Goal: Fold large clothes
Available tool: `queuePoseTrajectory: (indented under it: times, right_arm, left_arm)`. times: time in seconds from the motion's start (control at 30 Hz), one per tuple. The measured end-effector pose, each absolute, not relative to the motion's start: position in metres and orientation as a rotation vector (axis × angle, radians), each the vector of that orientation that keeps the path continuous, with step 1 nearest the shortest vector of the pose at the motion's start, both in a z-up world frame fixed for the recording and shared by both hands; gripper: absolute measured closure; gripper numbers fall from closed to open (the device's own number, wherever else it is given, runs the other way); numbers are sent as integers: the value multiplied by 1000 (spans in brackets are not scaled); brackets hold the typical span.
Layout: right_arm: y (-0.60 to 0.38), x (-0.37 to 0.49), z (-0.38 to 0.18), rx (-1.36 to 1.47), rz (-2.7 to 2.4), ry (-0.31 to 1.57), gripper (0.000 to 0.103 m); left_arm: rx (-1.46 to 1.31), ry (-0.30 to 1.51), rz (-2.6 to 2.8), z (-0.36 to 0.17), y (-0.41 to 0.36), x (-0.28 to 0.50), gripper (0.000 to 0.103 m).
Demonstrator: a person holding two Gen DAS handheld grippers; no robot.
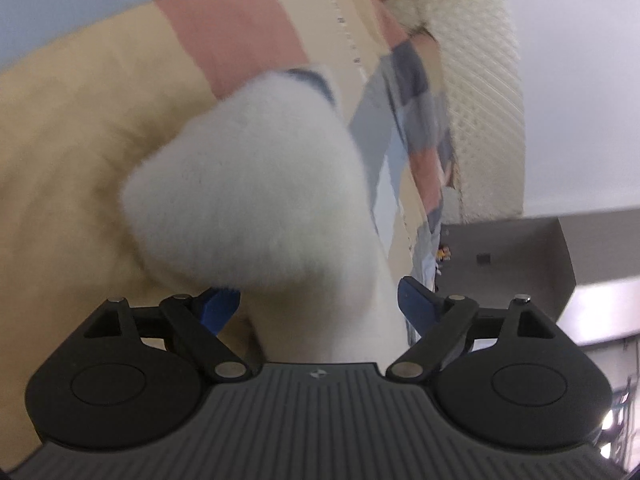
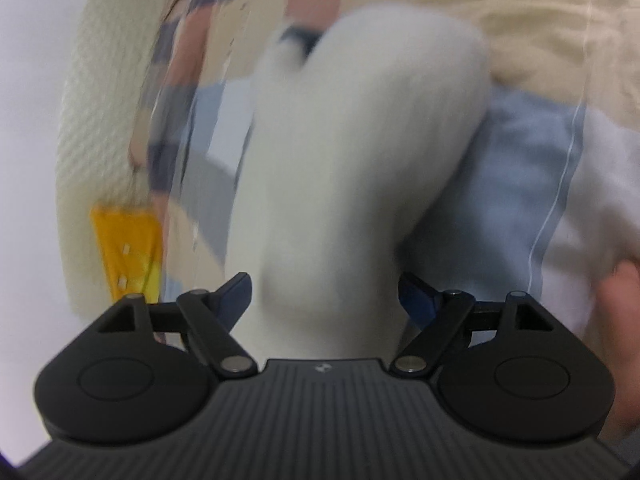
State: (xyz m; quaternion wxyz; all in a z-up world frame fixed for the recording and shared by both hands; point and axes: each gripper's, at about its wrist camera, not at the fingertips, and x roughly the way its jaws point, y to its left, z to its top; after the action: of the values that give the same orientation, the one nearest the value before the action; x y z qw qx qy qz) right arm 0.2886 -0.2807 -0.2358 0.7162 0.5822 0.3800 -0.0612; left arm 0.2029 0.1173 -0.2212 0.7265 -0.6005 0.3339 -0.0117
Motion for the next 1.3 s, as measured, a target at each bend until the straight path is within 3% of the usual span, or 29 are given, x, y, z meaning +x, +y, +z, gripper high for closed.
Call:
queuePoseTrajectory:
  times: [0.3,0.4,0.47,0.53,0.63,0.9,1.3]
  right_arm:
    - [-298,320,-260,1325,-151,798,18]
    - [-300,329,-260,1289,-132,788,34]
    - [-303,332,-256,1260,-116,794,53]
    - [-306,334,-247,1243,-81,778,63]
    - [-308,338,-234,1182,-10,746,69]
    - [-329,359,-203,1174,101,692,72]
    - [-419,463,-124,1098,111,524,72]
  left_arm:
    - [-1496,736,107,-250,132,232,15]
    - [-1501,716,152,-251,132,238,17]
    - [-1473,715,168,-246,131,244,24]
    - [-1405,712,168,-237,131,252,41]
    - [-1303,701,146,-217,132,260,54]
    - [-1133,672,75,-146,116,309,60]
    - [-1074,670,-69,-65,13,492,60]
